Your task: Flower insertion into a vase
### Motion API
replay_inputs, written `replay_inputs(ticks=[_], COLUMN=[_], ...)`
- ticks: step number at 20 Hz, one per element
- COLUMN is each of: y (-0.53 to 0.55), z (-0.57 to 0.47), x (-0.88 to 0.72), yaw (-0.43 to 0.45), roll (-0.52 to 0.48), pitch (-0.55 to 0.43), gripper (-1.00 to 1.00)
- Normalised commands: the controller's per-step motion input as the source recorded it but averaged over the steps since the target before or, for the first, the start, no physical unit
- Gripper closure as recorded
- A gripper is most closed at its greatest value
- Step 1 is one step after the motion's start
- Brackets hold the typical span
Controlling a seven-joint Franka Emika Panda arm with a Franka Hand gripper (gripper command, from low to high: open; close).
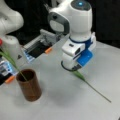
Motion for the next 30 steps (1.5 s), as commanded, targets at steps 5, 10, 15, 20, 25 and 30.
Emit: replay_inputs(ticks=[5, 10, 15, 20, 25, 30], y=[0.09, 0.06, 0.02, 0.02, 0.02, 0.02], z=[-0.26, -0.27, -0.37, -0.24, -0.12, -0.16], x=[-0.05, 0.03, 0.11, 0.1, 0.07, 0.06], yaw=[0.086, 0.042, 0.019, -0.03, -0.045, -0.06], roll=[-0.182, -0.169, -0.157, -0.15, -0.183, -0.211], pitch=[-0.073, -0.039, -0.105, -0.097, -0.098, -0.129], gripper=[-1.0, -1.0, -1.0, -1.0, -1.0, -1.0])
